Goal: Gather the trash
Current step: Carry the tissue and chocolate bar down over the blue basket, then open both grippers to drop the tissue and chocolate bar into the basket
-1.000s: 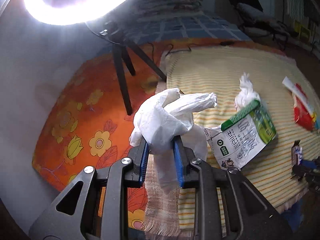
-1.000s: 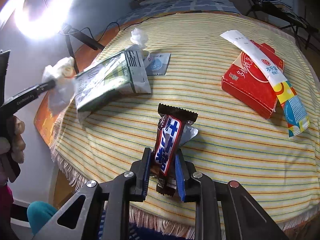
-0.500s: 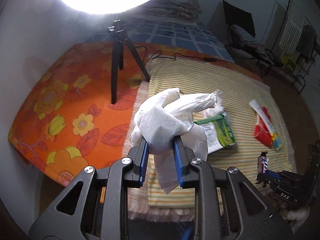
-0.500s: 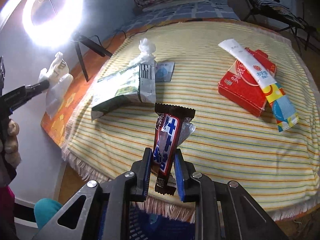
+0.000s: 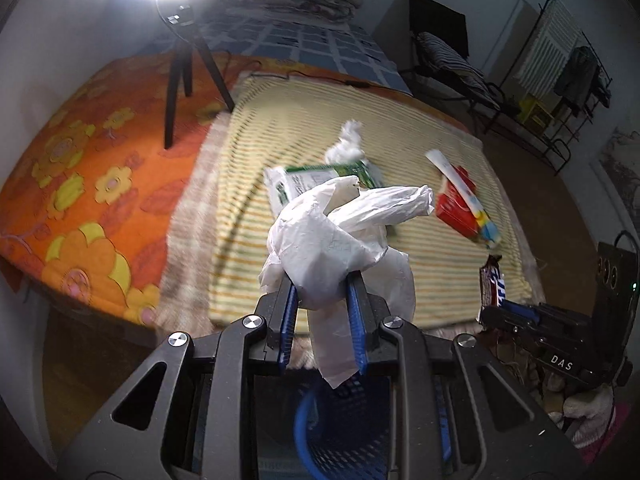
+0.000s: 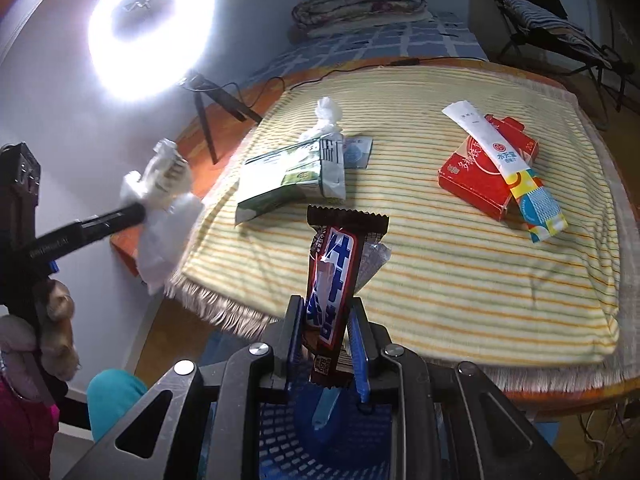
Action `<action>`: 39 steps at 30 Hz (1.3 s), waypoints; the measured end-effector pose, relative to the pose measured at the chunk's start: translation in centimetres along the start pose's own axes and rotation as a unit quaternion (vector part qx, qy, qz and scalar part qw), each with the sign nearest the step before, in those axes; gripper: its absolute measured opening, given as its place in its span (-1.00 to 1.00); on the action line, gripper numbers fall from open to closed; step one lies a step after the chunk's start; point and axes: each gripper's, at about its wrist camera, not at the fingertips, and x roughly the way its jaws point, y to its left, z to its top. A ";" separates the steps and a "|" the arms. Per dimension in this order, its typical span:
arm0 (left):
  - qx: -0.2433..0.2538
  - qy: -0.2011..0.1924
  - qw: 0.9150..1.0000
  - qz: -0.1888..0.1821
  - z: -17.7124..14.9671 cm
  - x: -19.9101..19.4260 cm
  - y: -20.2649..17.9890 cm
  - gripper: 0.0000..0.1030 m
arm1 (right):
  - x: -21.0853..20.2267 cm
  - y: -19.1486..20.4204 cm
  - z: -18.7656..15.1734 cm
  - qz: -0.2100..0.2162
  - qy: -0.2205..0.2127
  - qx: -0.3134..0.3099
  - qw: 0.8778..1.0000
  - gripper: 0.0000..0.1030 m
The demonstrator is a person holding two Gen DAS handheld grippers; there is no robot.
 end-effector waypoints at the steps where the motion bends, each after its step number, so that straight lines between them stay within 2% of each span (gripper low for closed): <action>1: 0.003 0.005 1.000 -0.003 -0.5 0.1 -0.4 -0.56 | -0.2 0.0 -0.3 0.000 0.000 -0.002 1.000 -0.59; 9: 0.013 0.051 0.998 -0.024 -4.8 1.8 -3.0 -0.56 | -1.3 0.2 -3.5 0.003 0.023 -0.005 1.000 -0.58; 19: 0.027 0.117 0.992 -0.045 -9.8 4.6 -5.5 -0.56 | -0.7 -0.4 -7.9 -0.009 0.059 0.001 0.998 -0.52; 31: 0.026 0.188 0.981 -0.038 -14.9 8.1 -5.9 -0.56 | 1.5 -1.0 -11.4 -0.022 0.099 0.010 0.995 -0.51; 39: 0.023 0.219 0.975 -0.026 -16.3 10.2 -5.6 -0.55 | 3.0 -1.6 -12.6 -0.027 0.118 0.020 0.992 -0.44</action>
